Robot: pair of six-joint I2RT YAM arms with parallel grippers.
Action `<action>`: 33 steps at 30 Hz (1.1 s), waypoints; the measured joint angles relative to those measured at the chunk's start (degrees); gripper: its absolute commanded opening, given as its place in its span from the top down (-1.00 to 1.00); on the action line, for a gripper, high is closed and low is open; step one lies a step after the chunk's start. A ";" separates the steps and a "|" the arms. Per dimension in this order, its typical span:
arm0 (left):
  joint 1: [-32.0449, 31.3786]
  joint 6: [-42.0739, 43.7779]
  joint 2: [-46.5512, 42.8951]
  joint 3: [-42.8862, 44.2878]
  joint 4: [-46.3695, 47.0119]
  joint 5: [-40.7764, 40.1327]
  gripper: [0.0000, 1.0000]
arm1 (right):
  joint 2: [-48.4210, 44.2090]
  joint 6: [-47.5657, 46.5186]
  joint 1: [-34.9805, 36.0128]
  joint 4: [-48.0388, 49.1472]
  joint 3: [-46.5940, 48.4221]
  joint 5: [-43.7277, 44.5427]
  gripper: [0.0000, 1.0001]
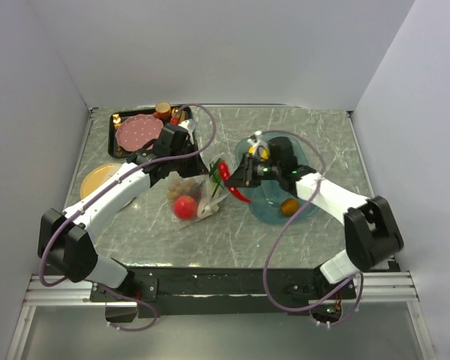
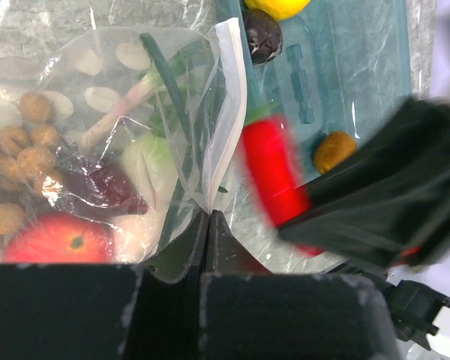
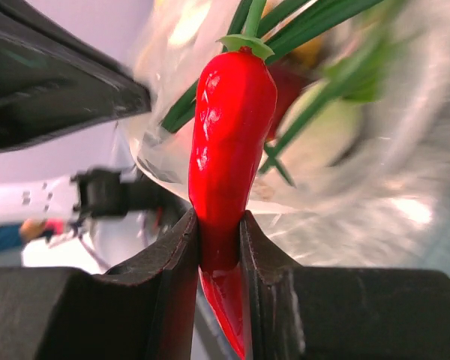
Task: Place the food in the zip-top bag and seal the zipper
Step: Place the fake vegetable in the zipper food storage bag.
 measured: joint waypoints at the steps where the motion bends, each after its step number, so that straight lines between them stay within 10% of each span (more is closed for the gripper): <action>1: 0.00 -0.20 -0.11 0.00 0.00 -0.02 0.99 | 1.73 0.66 1.20 0.79 0.42 -1.01 1.00; 23: -0.92 -1.22 -1.44 -2.21 2.62 4.24 0.99 | 23.43 20.57 5.29 17.27 12.37 -4.74 1.00; 33: -0.70 -3.23 -2.78 -4.35 5.70 5.11 0.99 | 24.72 21.20 9.53 14.34 15.26 5.90 0.65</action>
